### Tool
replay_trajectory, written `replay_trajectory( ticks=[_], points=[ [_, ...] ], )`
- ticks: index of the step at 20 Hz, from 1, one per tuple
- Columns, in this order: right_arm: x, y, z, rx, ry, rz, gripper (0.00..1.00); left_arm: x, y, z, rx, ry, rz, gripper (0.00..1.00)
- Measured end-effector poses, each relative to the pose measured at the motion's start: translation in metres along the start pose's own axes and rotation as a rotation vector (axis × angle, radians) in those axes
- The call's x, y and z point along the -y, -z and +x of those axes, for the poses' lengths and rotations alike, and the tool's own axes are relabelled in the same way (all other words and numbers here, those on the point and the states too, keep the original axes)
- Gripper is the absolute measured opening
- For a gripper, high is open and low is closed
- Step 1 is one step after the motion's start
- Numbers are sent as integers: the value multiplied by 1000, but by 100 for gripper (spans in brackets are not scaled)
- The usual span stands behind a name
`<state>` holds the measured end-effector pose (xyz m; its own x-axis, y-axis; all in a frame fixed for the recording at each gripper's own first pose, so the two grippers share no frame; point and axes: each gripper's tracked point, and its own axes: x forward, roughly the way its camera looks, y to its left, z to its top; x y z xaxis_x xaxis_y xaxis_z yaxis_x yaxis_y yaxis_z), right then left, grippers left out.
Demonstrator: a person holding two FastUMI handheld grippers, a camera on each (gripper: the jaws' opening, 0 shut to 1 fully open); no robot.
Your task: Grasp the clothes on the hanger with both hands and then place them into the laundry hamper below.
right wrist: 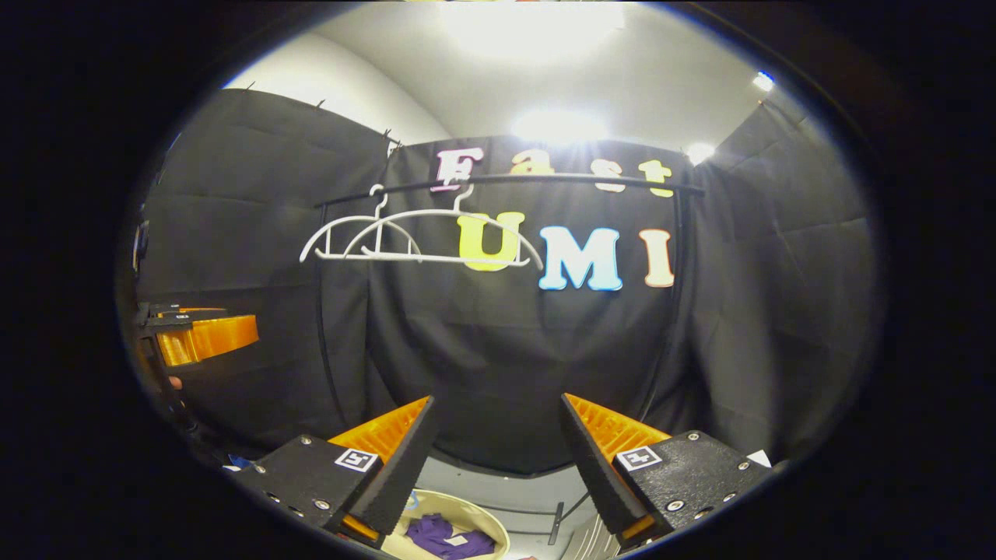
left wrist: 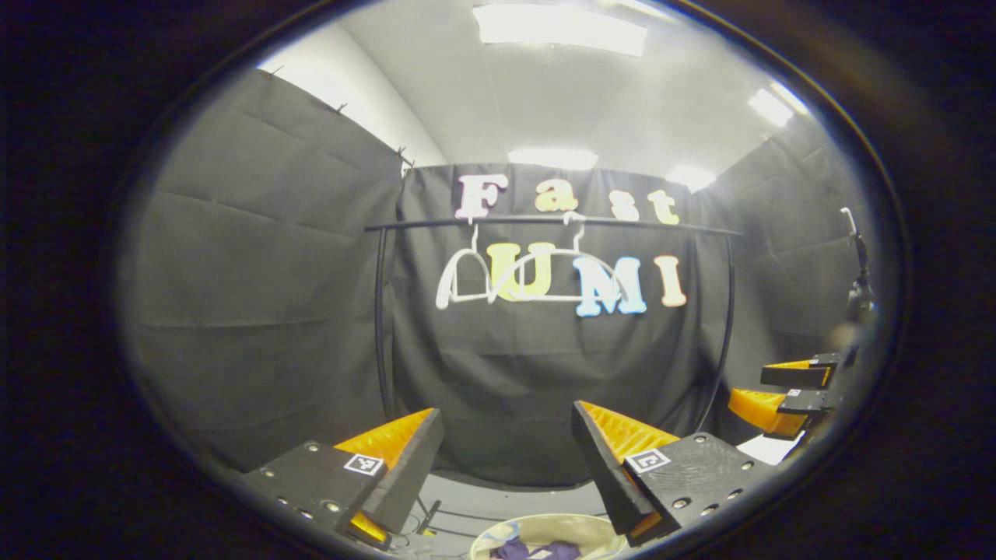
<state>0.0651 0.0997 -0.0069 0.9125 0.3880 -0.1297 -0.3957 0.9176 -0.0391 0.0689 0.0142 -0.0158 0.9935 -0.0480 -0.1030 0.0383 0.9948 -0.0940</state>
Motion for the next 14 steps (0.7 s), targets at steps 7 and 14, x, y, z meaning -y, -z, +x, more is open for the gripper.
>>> replay_trajectory(
  ticks=[7, 14],
  points=[
    [38, -56, -45, 133, 98, -11, 96, -2, -37, -51, 97, 5, 23, 100],
    [78, -66, -86, 167, 196, 14, 95, -29, -55, -90, 143, -40, 80, 100]
  ],
)
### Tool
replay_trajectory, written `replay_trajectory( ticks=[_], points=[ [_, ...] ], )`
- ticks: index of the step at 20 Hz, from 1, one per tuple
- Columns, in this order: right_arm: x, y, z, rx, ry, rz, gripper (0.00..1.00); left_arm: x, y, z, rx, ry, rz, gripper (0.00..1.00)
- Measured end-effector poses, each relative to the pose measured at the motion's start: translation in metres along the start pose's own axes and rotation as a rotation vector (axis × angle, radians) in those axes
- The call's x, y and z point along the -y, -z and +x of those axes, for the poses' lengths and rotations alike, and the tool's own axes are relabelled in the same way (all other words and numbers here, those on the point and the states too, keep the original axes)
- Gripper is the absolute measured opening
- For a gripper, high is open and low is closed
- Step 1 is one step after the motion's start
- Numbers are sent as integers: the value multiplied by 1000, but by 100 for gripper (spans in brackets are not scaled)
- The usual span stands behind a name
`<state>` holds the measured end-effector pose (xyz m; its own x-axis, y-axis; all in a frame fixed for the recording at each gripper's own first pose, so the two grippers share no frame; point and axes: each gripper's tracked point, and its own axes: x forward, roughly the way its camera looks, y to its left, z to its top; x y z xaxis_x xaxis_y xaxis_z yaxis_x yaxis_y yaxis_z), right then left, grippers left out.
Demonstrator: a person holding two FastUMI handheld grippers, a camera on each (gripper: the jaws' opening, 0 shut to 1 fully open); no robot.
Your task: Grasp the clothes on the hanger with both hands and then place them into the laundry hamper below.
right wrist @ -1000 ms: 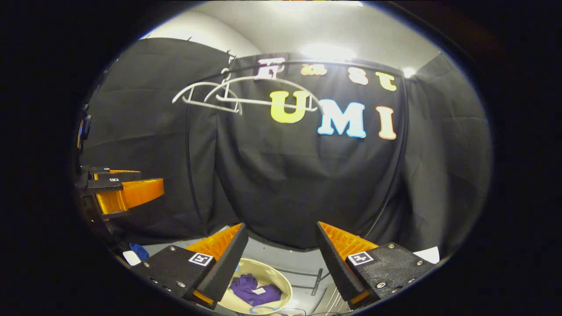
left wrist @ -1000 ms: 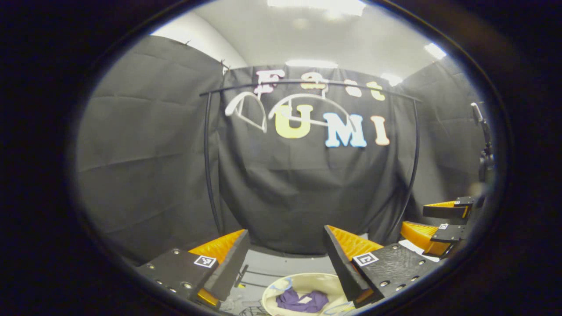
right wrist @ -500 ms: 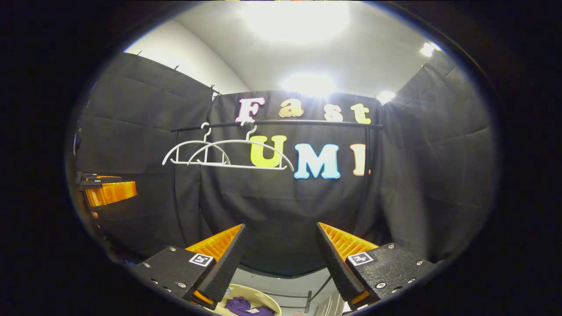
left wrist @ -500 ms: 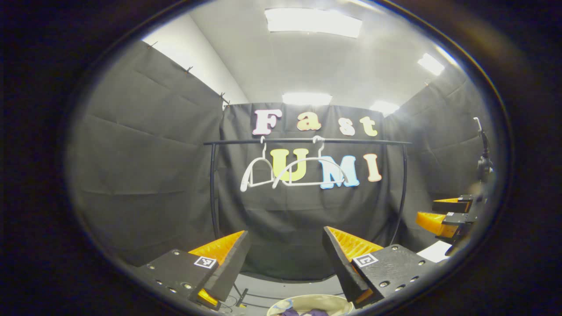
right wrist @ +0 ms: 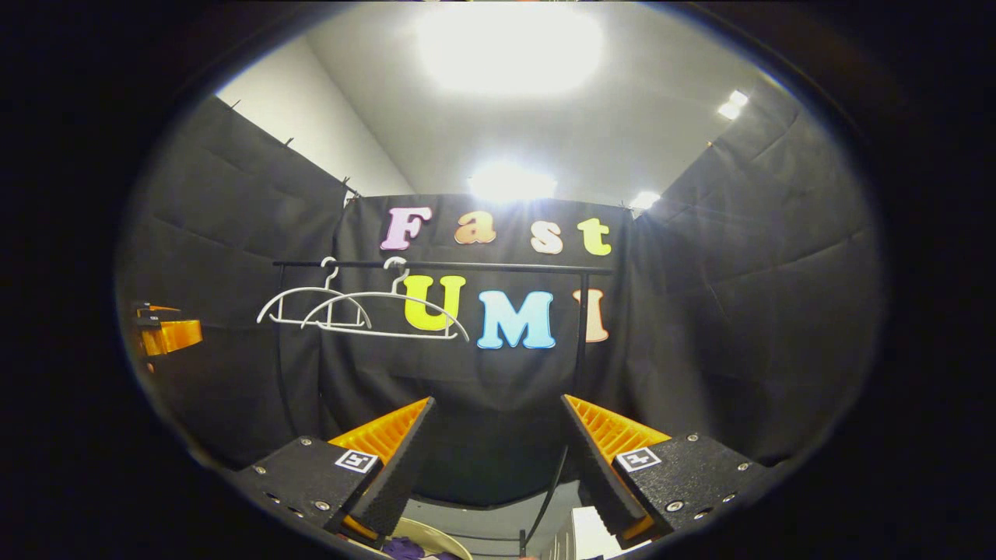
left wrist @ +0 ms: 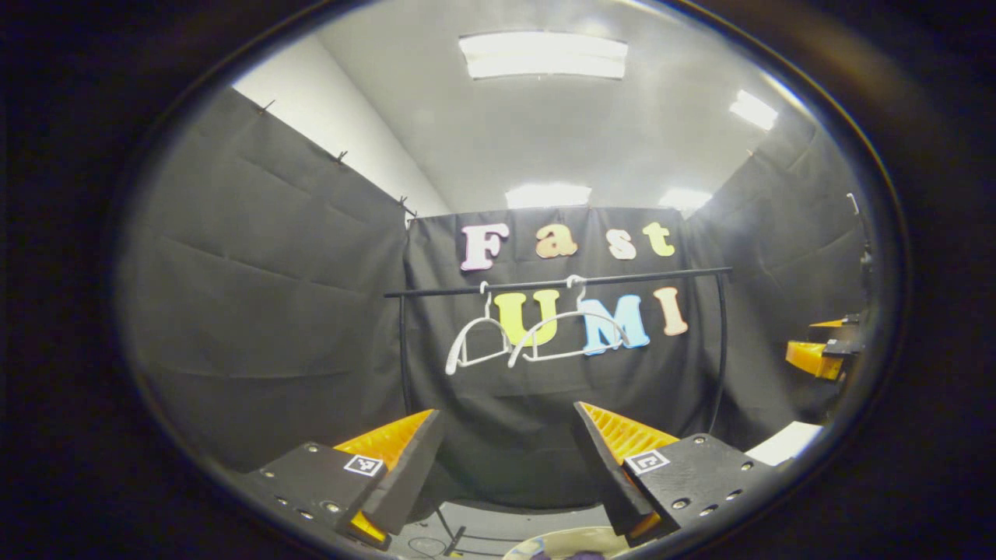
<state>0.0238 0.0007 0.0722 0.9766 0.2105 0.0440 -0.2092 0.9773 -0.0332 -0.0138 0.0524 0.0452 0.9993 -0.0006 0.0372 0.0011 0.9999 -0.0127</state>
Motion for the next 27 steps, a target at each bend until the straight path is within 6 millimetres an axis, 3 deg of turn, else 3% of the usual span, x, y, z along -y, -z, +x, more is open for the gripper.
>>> replay_trajectory(
  ticks=[2, 8, 15, 16, 18, 27],
  points=[
    [15, -2, -7, 6, 40, 15, 95, -5, -3, -8, 10, -13, -2, 100],
    [30, 5, -15, -9, 87, 23, 95, 2, -11, -6, 39, -20, -20, 100],
    [28, -6, -15, 16, 94, 30, 95, 6, -12, -2, 52, -17, -38, 100],
    [27, -7, -13, 19, 91, 33, 95, 6, -11, 0, 48, -16, -40, 95],
    [25, -5, -11, 13, 87, 38, 95, 5, -10, 2, 47, -16, -38, 100],
    [18, -1, -8, 1, 89, 44, 95, 5, -11, 7, 63, -14, -18, 100]
  ],
)
